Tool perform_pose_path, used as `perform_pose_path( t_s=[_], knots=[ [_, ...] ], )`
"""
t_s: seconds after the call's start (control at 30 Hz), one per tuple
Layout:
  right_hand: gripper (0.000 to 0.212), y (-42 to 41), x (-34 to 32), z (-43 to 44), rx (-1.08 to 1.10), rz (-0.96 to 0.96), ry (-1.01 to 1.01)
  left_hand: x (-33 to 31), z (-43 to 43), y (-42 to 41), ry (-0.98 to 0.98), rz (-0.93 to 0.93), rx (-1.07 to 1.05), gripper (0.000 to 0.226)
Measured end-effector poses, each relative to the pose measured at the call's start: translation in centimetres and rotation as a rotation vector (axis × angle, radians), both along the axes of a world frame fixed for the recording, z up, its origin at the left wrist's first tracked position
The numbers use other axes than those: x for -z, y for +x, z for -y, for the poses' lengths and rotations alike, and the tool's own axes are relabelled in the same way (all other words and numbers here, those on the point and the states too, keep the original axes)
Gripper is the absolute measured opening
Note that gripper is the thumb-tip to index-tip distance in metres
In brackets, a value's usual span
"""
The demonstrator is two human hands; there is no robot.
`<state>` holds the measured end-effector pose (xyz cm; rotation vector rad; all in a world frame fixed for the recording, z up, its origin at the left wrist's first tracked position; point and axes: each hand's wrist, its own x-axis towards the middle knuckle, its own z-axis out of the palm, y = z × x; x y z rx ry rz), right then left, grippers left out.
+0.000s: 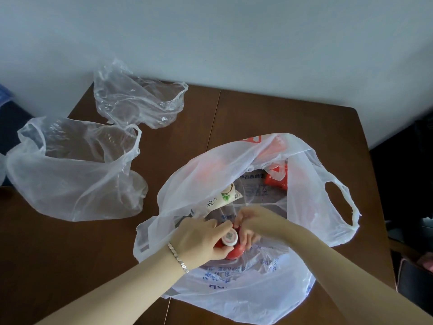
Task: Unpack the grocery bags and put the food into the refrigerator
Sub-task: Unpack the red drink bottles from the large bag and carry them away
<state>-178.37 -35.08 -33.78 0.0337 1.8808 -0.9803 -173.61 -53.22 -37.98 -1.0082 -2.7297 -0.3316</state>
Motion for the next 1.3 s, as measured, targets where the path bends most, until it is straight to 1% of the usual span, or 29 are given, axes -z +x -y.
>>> perform_pose_path(
  t_s=[0.03,0.07,0.1,0.13,0.17,0.2,0.23,0.27,0.33,0.4,0.47,0.53,0.63,0.73,0.8,0.87,1.0,1.1,1.17,1.23,1.3],
  knots=[
    [0.020,-0.9,1.2,0.1,0.051,-0.156,0.089,0.0,0.1,0.1,-0.008,0.007,0.015,0.041],
    [0.024,-1.8,2.4,0.3,0.042,-0.346,0.199,0.2,0.2,0.2,-0.015,0.013,0.030,0.043],
    [0.036,-2.5,3.7,0.6,-0.033,-0.512,0.294,0.2,0.3,0.3,-0.018,0.019,0.038,0.044],
    [0.048,-2.9,4.9,1.0,-0.163,-0.627,0.363,0.3,0.3,0.4,-0.016,0.029,0.036,0.044],
    [0.056,-3.3,5.9,1.5,-0.307,-0.691,0.407,0.3,0.5,0.4,-0.006,0.041,0.024,0.043],
    [0.060,-3.5,6.9,2.0,-0.437,-0.711,0.435,0.4,0.6,0.4,0.007,0.052,0.006,0.043],
    [0.061,-3.5,7.5,2.4,-0.518,-0.720,0.445,0.3,0.8,0.4,0.020,0.056,-0.008,0.042],
    [0.060,-3.4,8.2,2.5,-0.551,-0.724,0.447,0.3,1.0,0.4,0.028,0.058,-0.013,0.042],
    [0.055,-3.0,8.9,2.4,-0.515,-0.776,0.424,0.3,1.3,0.7,0.026,0.054,0.004,0.041],
    [0.042,-2.7,8.8,2.2,-0.499,-0.826,0.421,0.2,1.1,1.0,0.017,0.049,0.002,0.039],
    [0.032,-2.6,8.0,2.2,-0.538,-0.801,0.478,0.2,0.7,0.9,-0.001,0.049,-0.035,0.039],
    [0.025,-2.2,6.8,2.1,-0.551,-0.727,0.548,0.3,0.3,0.6,-0.024,0.055,-0.055,0.043],
    [0.020,-0.8,5.3,0.8,-0.516,-0.607,0.577,0.2,-0.5,0.5,-0.070,0.038,0.012,0.044],
    [0.015,0.9,3.7,-1.1,-0.336,-0.465,0.519,-0.1,-0.9,0.4,-0.097,-0.002,0.070,0.047],
    [0.014,2.2,2.7,-1.7,-0.195,-0.373,0.431,-0.1,-1.2,0.4,-0.102,-0.021,0.058,0.053],
    [0.007,3.7,2.1,-1.6,-0.085,-0.306,0.331,-0.2,-1.9,0.6,-0.125,-0.024,0.030,0.050],
    [0.010,6.1,2.1,-1.3,0.037,-0.304,0.245,0.0,-3.2,0.8,-0.179,-0.014,-0.033,0.046],
    [0.009,6.5,2.5,-1.4,0.077,-0.295,0.218,-0.4,-3.5,0.4,-0.194,0.013,-0.046,0.050],
    [0.011,6.8,2.5,-1.5,0.096,-0.292,0.199,-0.6,-3.6,0.3,-0.216,0.080,-0.051,0.050],
    [0.018,7.0,2.3,-1.8,0.145,-0.297,0.173,-0.9,-3.7,0.6,-0.213,0.166,-0.074,0.048],
    [0.012,7.4,1.8,-2.2,0.221,-0.308,0.150,-1.3,-3.9,0.7,-0.244,0.195,-0.121,0.056]
  ],
)
